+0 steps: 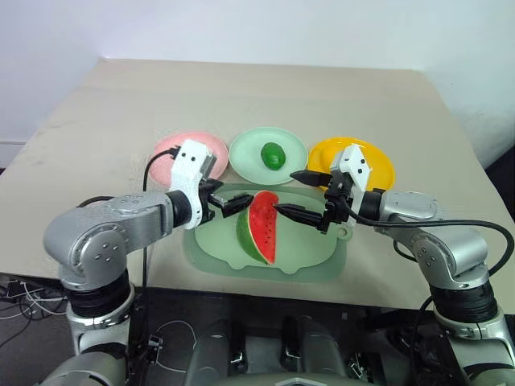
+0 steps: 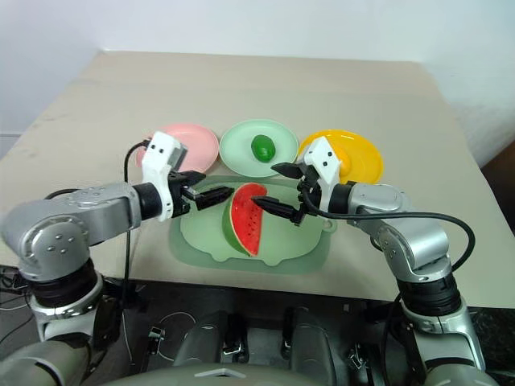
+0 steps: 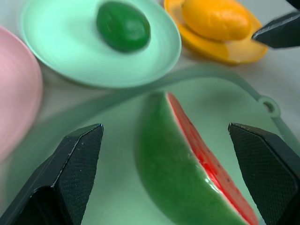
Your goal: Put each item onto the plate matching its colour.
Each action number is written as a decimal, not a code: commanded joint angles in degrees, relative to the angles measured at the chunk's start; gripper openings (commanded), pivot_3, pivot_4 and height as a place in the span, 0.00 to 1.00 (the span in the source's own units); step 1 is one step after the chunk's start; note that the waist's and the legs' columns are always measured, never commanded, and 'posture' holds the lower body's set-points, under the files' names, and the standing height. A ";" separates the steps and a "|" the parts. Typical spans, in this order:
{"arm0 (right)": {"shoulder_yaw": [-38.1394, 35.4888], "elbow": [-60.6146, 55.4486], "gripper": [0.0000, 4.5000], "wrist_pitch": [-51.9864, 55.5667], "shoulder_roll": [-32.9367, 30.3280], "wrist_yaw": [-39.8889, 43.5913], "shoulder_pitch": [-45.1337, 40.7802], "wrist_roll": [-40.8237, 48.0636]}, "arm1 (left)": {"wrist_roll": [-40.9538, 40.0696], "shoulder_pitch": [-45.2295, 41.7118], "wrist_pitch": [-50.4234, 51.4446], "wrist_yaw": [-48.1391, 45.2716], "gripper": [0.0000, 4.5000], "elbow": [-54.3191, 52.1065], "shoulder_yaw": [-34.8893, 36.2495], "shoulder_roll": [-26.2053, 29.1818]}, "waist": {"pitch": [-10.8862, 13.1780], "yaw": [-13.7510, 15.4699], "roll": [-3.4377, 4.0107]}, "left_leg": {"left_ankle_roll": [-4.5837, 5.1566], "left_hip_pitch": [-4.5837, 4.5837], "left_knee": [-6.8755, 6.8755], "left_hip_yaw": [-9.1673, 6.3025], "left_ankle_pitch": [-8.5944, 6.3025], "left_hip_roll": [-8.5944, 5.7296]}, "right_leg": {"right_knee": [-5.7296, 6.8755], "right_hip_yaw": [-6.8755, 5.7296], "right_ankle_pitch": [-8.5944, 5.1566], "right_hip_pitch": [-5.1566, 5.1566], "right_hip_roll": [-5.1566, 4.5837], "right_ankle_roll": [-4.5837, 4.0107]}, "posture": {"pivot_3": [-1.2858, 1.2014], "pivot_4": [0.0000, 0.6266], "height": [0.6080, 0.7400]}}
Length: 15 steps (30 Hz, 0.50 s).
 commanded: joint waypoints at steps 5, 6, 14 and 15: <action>-1.63 -1.99 1.00 -0.69 -1.13 -1.01 0.06 0.00 | -0.74 1.93 0.46 2.06 1.00 3.50 -1.11 -1.82 | 0.00 -0.01 0.00 | 0.00 0.00 0.01 -0.02 0.00 0.00 | 0.01 0.00 0.00 0.00 -0.01 0.00 | 0.52 0.24 0.67; -1.65 -1.91 1.00 -0.62 -1.14 -1.19 -0.03 0.01 | -0.87 2.27 0.46 2.39 1.00 4.43 -1.33 -2.25 | 0.00 0.00 0.00 | 0.00 0.00 0.01 -0.02 0.00 0.00 | 0.02 0.00 0.00 0.00 -0.01 0.00 | 0.52 0.24 0.67; -1.31 -1.47 1.00 -0.40 -0.90 -2.57 -0.61 -0.11 | 0.52 2.70 0.46 1.89 1.00 8.73 -6.11 -2.46 | 0.00 0.15 0.00 | 0.03 -0.01 0.08 -0.06 -0.03 0.00 | 0.03 -0.01 0.00 0.02 -0.02 0.00 | 0.52 0.24 0.67; -1.30 -1.36 1.00 -0.55 -0.97 -2.67 -0.48 -0.26 | 1.09 2.62 0.46 1.90 1.00 9.01 -6.68 -2.34 | 0.00 0.15 0.00 | 0.03 -0.01 0.08 -0.06 -0.03 0.01 | 0.03 -0.01 0.00 0.02 -0.02 -0.01 | 0.52 0.24 0.67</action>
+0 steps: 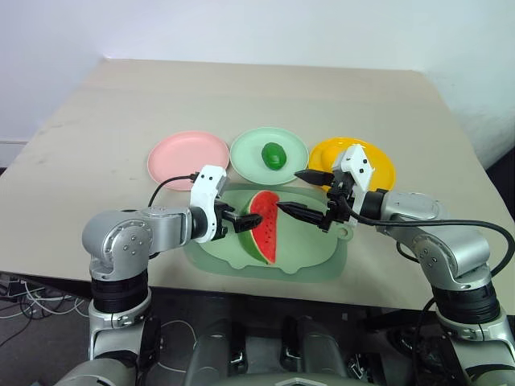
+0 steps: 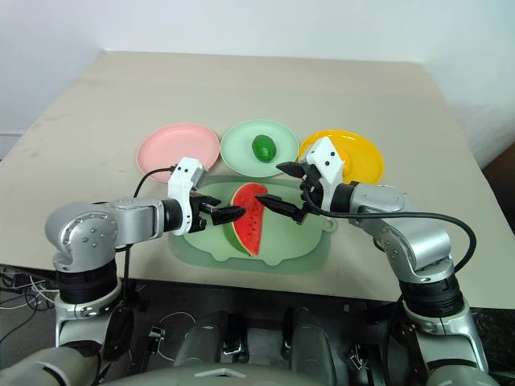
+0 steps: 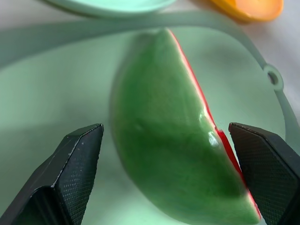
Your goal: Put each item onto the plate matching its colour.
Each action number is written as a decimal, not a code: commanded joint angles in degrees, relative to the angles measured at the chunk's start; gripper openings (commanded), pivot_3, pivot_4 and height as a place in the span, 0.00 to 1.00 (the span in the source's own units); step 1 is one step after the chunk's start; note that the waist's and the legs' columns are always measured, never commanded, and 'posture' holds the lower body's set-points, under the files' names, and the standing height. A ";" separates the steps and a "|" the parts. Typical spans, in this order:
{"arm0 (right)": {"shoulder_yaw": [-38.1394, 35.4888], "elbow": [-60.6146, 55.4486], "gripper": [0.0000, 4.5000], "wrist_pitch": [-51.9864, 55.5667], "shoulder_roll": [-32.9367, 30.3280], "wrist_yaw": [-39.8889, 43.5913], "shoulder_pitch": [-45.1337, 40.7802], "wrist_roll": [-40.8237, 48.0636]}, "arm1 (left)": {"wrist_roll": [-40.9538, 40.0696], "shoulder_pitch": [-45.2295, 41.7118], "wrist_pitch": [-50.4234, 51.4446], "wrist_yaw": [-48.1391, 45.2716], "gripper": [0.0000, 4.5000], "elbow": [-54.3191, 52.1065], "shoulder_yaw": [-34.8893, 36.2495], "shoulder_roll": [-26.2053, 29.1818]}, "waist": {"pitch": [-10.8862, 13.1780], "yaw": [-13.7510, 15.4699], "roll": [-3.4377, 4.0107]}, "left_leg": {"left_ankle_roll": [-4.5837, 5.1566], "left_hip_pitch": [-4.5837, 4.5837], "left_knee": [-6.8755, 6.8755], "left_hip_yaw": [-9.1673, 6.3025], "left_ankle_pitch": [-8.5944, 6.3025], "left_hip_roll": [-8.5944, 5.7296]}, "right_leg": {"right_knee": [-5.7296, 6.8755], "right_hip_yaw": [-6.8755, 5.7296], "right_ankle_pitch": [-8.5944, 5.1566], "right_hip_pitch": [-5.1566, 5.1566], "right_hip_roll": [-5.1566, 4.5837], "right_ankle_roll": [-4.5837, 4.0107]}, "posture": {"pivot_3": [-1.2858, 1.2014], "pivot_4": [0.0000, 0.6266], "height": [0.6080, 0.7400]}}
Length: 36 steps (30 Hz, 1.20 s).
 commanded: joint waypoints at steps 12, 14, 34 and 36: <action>-1.83 -1.09 1.00 -1.27 -0.44 -1.64 0.32 -0.66 | 2.85 -0.75 0.54 -1.10 0.51 1.74 -1.84 -0.80 | -0.02 0.17 0.02 | 0.06 0.00 0.17 -0.17 -0.05 -0.01 | -0.05 -0.11 -0.03 0.17 -0.05 -0.02 | 0.52 0.24 0.67; -1.78 -1.04 1.00 -1.32 -0.47 -1.76 0.38 -0.77 | 2.91 -0.84 0.54 -1.26 0.49 1.88 -1.86 -0.68 | -0.02 0.17 0.02 | 0.07 0.00 0.17 -0.18 -0.06 -0.01 | -0.05 -0.11 -0.03 0.18 -0.06 -0.02 | 0.52 0.24 0.67; -1.81 -0.52 1.00 -2.16 -0.52 -0.92 0.92 -1.47 | -4.19 -11.95 0.54 -1.29 0.45 2.19 14.77 10.08 | 0.01 0.06 0.00 | 0.08 -0.41 0.20 -0.23 -0.05 0.00 | 0.02 -0.19 -0.01 -0.22 -0.01 0.01 | 0.52 0.24 0.67; -1.59 -0.24 1.00 -2.28 -0.45 -0.64 0.86 -1.62 | -0.61 -14.39 -1.06 -0.39 0.45 6.39 16.13 12.57 | 0.01 0.08 0.00 | 0.08 -0.42 0.22 -0.24 -0.05 0.00 | 0.02 -0.21 -0.04 -0.21 -0.01 0.07 | 0.52 0.24 0.67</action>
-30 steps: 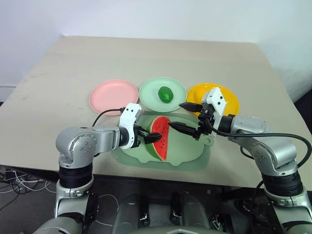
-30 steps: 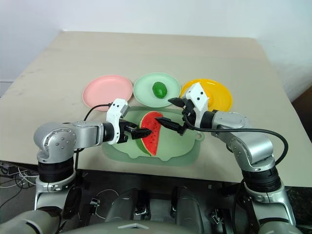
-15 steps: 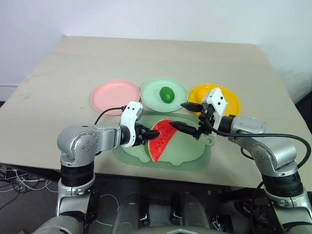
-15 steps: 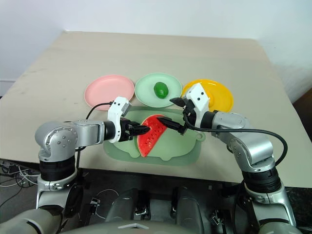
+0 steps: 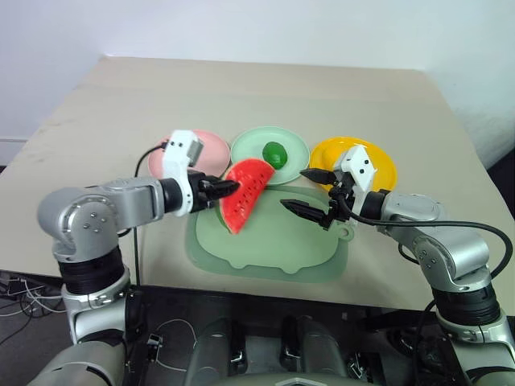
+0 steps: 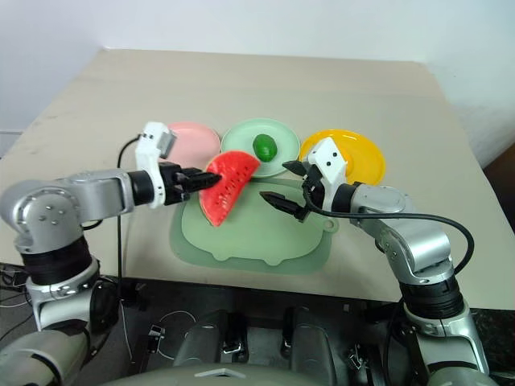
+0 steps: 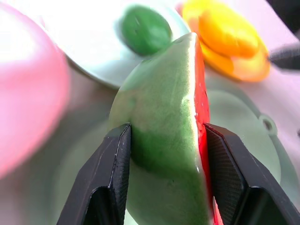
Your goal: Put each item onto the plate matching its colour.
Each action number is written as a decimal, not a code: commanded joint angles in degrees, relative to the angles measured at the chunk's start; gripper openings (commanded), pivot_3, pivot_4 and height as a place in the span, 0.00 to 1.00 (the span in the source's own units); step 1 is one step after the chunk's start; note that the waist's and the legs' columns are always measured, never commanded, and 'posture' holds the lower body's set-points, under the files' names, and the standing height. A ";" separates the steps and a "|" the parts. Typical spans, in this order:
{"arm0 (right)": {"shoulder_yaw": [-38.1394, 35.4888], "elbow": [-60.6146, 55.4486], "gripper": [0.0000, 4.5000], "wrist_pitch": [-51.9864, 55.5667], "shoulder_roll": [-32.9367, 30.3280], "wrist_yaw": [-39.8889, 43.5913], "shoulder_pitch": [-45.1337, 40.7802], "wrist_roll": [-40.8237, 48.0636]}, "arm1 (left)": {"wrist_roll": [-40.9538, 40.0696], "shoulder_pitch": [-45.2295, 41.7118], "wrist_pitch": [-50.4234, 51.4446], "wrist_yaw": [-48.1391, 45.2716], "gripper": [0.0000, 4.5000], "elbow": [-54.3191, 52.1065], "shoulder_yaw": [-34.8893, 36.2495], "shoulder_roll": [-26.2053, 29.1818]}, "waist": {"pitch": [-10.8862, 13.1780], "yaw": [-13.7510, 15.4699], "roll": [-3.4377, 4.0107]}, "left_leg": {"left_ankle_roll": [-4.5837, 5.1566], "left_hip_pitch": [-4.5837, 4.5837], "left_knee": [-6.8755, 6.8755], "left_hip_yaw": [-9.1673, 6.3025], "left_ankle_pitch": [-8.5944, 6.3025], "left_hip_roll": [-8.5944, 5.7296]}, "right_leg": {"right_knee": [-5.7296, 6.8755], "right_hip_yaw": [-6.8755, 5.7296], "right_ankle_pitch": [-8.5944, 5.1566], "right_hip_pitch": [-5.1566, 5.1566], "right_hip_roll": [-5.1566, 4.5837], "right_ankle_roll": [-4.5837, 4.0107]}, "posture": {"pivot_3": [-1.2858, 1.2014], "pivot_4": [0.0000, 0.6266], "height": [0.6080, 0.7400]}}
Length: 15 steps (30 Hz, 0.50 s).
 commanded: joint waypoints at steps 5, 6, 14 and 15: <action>-0.75 0.28 1.00 -2.07 -0.04 0.94 -0.42 -0.06 | 11.42 -5.61 -10.62 2.06 0.45 15.33 0.78 7.24 | 0.00 -0.05 0.01 | -0.01 0.01 -0.02 0.01 0.00 0.00 | 0.00 -0.01 -0.01 -0.01 0.01 0.02 | 0.52 0.24 0.67; -0.70 0.36 1.00 -2.15 -0.01 0.93 -0.45 -0.10 | 12.41 -5.60 -12.21 1.37 0.45 16.68 -0.23 7.84 | 0.00 0.03 0.00 | -0.01 0.00 -0.03 0.02 0.00 0.00 | -0.01 0.00 0.01 -0.03 0.01 -0.02 | 0.52 0.24 0.67; -0.41 0.42 1.00 -2.62 -0.20 0.90 -0.27 -0.62 | 20.51 -6.78 -36.53 -5.22 0.45 38.11 -5.30 2.76 | 0.01 0.06 -0.02 | -0.01 -0.06 -0.01 0.03 -0.01 -0.01 | -0.03 -0.02 0.04 -0.07 -0.03 -0.08 | 0.52 0.24 0.67; -0.42 0.37 1.00 -2.57 -0.23 0.90 -0.33 -0.67 | 21.19 -7.05 -37.50 -5.38 0.45 39.80 -5.70 2.26 | 0.03 0.01 -0.05 | -0.01 -0.08 -0.01 0.03 -0.01 -0.01 | -0.05 -0.02 0.04 -0.07 -0.04 -0.08 | 0.52 0.24 0.67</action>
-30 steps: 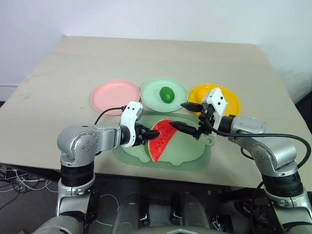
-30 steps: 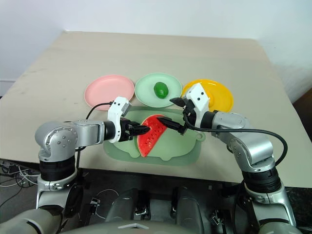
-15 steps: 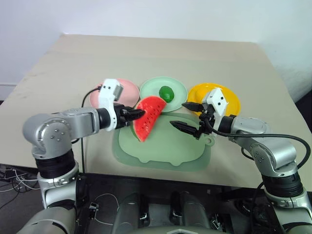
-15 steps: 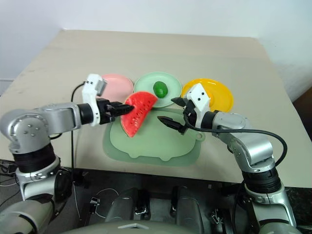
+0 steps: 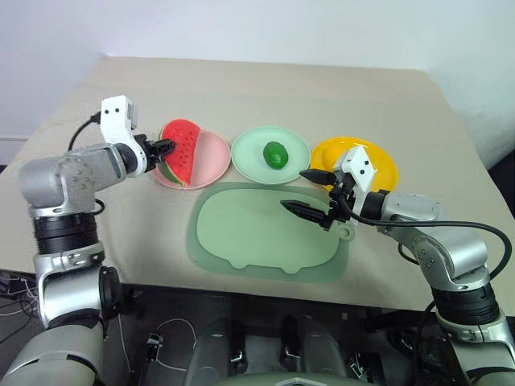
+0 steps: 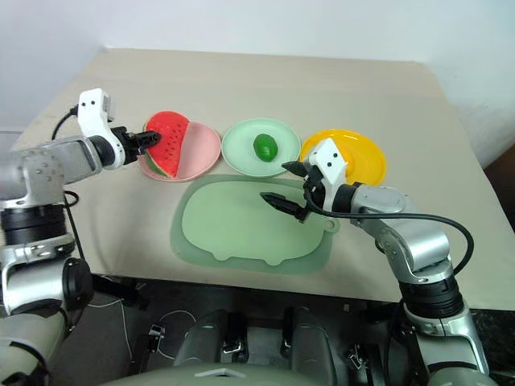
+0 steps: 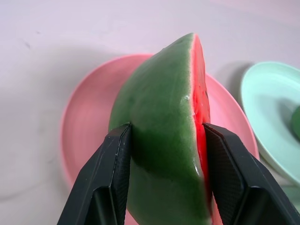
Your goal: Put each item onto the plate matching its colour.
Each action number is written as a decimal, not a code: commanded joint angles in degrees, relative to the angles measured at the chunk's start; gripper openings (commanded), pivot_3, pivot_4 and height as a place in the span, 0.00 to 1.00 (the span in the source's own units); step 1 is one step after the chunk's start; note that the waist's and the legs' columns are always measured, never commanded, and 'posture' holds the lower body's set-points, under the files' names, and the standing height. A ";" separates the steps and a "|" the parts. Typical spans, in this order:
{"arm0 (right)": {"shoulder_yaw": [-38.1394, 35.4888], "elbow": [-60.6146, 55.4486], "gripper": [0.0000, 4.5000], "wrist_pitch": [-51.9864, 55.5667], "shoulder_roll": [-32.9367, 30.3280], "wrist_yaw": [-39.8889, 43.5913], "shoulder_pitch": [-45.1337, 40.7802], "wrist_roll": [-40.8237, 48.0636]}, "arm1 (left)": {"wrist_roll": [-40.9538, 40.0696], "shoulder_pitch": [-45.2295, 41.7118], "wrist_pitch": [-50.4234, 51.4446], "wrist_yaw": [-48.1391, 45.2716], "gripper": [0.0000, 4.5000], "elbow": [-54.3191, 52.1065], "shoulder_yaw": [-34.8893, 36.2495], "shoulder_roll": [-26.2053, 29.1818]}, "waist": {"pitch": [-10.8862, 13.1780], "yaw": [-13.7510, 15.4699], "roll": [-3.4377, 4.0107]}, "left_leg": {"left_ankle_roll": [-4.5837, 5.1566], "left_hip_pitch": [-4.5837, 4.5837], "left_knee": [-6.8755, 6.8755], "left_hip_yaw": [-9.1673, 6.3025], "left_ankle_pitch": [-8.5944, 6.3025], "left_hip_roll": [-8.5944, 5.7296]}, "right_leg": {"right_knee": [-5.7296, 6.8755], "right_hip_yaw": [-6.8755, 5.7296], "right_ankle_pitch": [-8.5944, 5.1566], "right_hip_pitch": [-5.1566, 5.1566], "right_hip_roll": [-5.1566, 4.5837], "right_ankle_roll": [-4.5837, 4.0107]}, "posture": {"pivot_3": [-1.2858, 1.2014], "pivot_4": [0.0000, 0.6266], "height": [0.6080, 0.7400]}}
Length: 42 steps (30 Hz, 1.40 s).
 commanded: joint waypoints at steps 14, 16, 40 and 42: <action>-0.86 -1.86 1.00 -0.90 -0.99 -0.31 0.41 -0.45 | 3.83 -5.07 -13.15 -4.84 0.71 12.74 0.45 -0.99 | 0.03 -0.46 -0.05 | 0.03 0.00 0.01 0.00 0.01 0.02 | 0.04 -0.02 0.00 -0.02 0.02 0.02 | 0.52 0.24 0.67; -0.71 -1.80 1.00 -0.98 -0.94 -0.37 0.43 -0.58 | 3.32 -4.32 -11.66 -4.96 0.85 10.28 0.57 -0.56 | 0.03 -0.47 -0.05 | 0.05 0.00 0.01 0.00 0.02 0.02 | 0.04 -0.02 0.00 -0.01 0.02 0.02 | 0.52 0.24 0.67; -7.90 -4.89 1.00 -0.61 0.88 -0.16 4.44 7.57 | -14.54 35.31 -17.08 -33.65 1.00 -38.59 12.81 11.04 | 0.07 -1.16 -0.07 | -0.01 0.02 -0.02 -0.04 -0.02 0.03 | -0.07 -0.01 -0.08 -0.01 -0.01 -0.05 | 0.52 0.24 0.67; -8.48 -5.01 1.00 -0.40 1.48 -0.50 4.40 9.03 | -13.56 38.34 -19.60 -35.47 1.00 -38.04 12.80 11.55 | 0.07 -1.29 -0.07 | 0.00 0.01 -0.02 -0.05 -0.02 0.02 | -0.14 -0.01 -0.17 0.02 -0.03 -0.13 | 0.52 0.24 0.67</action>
